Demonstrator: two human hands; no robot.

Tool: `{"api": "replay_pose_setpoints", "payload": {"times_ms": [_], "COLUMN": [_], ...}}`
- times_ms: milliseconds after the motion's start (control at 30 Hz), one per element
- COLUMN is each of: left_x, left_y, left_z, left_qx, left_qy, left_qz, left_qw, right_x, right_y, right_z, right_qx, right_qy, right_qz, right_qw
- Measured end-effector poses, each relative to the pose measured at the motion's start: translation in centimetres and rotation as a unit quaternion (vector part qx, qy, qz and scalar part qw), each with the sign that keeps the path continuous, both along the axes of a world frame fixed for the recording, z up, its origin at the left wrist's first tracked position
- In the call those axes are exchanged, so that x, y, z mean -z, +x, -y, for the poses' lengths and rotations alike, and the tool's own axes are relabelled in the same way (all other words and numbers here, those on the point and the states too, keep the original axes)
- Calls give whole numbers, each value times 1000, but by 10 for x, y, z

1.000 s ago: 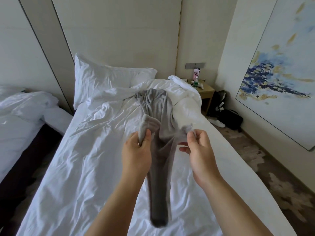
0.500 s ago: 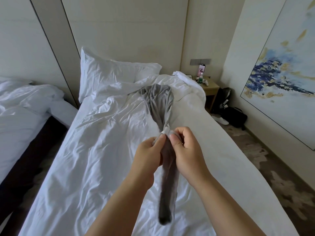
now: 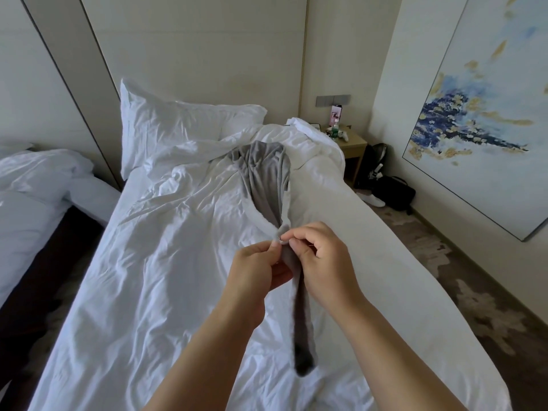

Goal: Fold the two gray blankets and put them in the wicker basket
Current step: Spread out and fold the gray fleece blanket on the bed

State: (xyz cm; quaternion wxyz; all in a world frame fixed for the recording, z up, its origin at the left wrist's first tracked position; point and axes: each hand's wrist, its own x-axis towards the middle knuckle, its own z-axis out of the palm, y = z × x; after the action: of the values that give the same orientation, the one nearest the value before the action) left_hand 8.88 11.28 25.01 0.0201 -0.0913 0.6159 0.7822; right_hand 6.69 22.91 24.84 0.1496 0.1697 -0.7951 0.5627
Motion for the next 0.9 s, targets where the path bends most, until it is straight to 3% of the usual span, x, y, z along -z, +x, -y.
{"api": "replay_pose_setpoints", "payload": {"times_ms": [333,433,600,767,900], "left_x": [0,1,0,5,11], "left_y": [-3,-3,-1,-10,-18], "left_z": [12,12,9,11,17], "left_qx": [-39,-23,28,32,93], "left_qy": [63,32,-8,-7,18], "left_qz": [57,68,63,77,71], "left_qw": [996,997,998,996,993], "right_x": [11,14,14,12,18], "right_y": [8,9,4,-1,-7], "right_z": [4,4,3,1,-2], "right_qx": [-85,-49,12,-43,-52], "right_qy": [76,27,-56,5,25], "right_qz": [-33,-40,58,1,-50], "right_qw": [993,998,997,999,997]}}
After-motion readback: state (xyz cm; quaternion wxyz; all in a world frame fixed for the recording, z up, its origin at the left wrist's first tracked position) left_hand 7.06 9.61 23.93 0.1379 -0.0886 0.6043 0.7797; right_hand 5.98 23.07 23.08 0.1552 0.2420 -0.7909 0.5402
